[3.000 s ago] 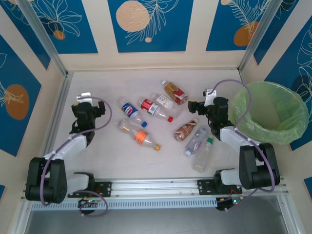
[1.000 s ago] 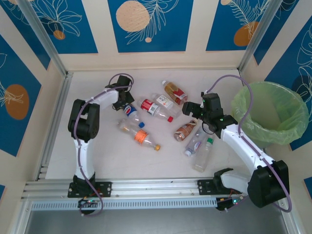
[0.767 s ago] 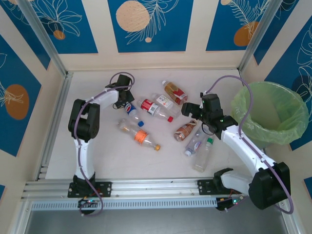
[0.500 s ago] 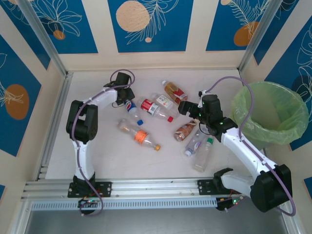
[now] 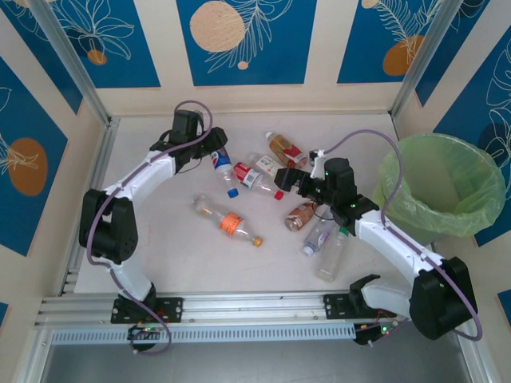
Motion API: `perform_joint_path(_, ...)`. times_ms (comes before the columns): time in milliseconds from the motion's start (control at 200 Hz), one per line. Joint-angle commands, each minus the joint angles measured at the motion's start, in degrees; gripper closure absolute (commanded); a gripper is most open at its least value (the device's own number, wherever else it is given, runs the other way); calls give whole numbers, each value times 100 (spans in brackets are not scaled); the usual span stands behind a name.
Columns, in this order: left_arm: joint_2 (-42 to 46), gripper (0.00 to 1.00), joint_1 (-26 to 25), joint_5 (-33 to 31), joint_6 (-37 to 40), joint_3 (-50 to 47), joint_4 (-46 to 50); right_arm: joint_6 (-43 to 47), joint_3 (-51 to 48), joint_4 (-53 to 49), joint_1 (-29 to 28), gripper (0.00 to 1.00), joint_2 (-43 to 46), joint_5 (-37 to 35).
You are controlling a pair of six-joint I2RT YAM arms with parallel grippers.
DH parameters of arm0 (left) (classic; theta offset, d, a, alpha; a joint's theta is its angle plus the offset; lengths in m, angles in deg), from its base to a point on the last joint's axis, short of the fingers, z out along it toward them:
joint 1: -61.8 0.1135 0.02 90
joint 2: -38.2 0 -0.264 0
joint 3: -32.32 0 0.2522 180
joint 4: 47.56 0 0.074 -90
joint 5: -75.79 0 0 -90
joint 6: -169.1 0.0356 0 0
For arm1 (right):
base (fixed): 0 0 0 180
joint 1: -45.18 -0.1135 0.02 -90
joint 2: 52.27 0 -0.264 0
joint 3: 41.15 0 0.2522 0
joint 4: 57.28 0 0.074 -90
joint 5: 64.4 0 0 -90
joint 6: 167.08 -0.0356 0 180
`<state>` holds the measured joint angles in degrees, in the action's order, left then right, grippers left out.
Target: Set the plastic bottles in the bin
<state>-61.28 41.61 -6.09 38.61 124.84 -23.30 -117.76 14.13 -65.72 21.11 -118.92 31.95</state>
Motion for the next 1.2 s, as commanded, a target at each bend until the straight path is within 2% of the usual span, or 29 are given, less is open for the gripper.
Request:
perform_joint_path(0, 382, 40, -289, 824, 163, -206, -639, 0, 378, 343, -79, 0, -287, 903)
perform_joint_path(200, 610, 40, -678, 1527, 271, -360, -1044, 13, 942, 524, -248, 0, -917, 1648)
perform_joint_path(310, 632, 39, -858, 1688, 160, -375, -1228, 63, 1151, 717, -399, 0, -1224, 1661)
perform_joint_path(510, 442, 39, -952, 1970, -105, -239, -1413, 43, 1162, 1651, -519, 0, -1608, 1966)
perform_joint_path(655, 343, 39, -987, 2117, -224, -168, -1518, 38, 1363, 1454, -595, 1, -1817, 1805)
perform_joint_path(990, 335, 39, -998, 2148, -291, -186, -1549, 76, 1316, 1902, -795, 16, -1983, 1999)
perform_joint_path(1195, 402, 39, -998, 2148, -275, -229, -1553, 116, 1306, 1642, -820, 35, -1940, 1783)
